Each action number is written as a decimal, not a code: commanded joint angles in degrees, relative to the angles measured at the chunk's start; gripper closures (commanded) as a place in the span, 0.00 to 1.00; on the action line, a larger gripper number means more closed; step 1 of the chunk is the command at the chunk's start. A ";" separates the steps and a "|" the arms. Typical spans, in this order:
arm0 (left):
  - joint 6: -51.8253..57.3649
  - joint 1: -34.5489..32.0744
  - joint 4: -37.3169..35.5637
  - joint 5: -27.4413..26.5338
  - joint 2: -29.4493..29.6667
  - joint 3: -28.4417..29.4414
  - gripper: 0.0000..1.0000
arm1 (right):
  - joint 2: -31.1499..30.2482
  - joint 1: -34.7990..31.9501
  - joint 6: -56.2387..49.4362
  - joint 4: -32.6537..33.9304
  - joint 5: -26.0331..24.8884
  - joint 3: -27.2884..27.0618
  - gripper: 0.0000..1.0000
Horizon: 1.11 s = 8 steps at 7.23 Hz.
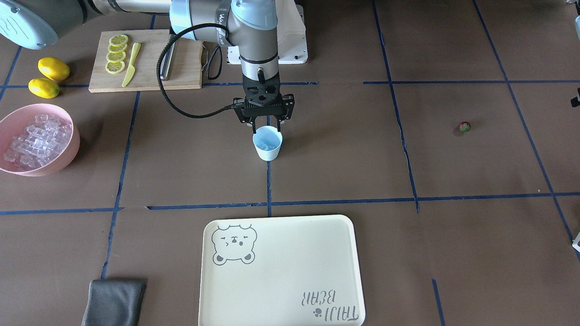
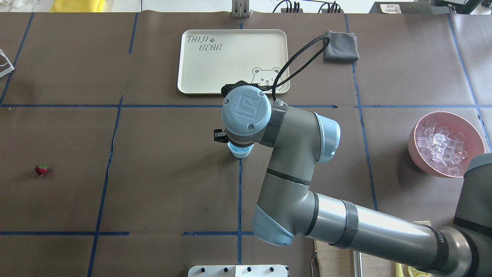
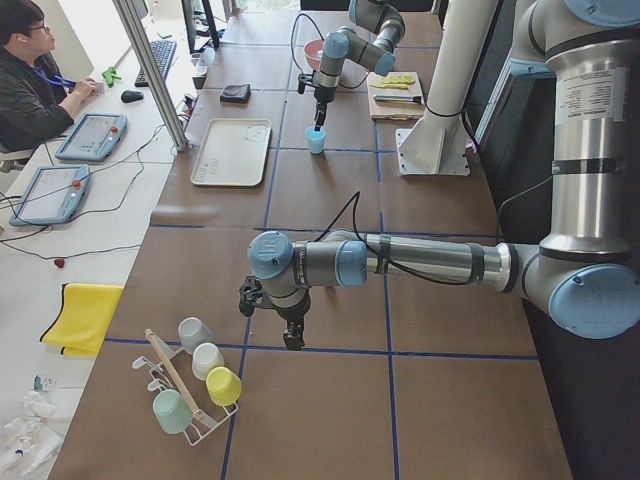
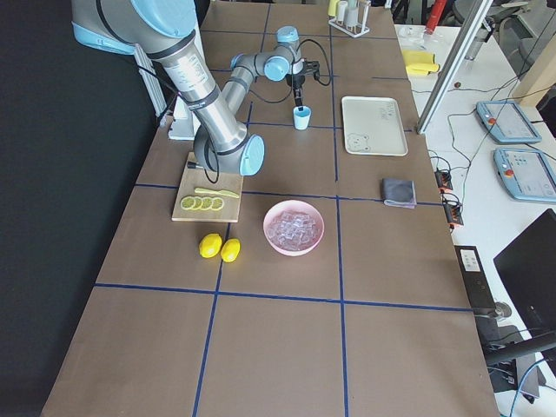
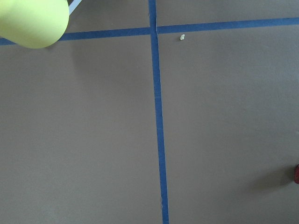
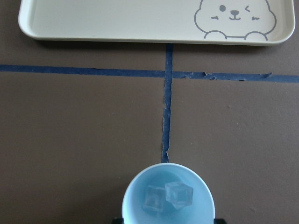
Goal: Put ice and strawberries in cup
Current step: 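Open the right gripper to drop the ice cube into the cup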
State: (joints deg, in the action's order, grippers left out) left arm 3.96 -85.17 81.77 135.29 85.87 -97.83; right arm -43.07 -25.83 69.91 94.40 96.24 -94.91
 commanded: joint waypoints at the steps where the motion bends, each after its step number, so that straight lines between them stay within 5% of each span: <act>1: 0.00 0.00 -0.03 -0.02 0.00 0.01 0.00 | 0.00 -0.01 -0.12 -0.01 0.00 -0.10 0.00; 5: 0.09 0.00 0.06 -0.02 0.00 0.09 0.00 | -2.00 -2.98 -3.18 0.08 0.87 -2.64 0.01; 8: 0.09 0.18 0.06 -0.02 0.00 0.09 0.00 | -15.07 -14.20 -19.21 -0.01 13.39 -15.17 0.01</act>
State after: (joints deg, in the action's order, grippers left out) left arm 3.98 -85.02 81.83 135.28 85.87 -97.77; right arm -52.35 -34.85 58.05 94.43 103.66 -104.57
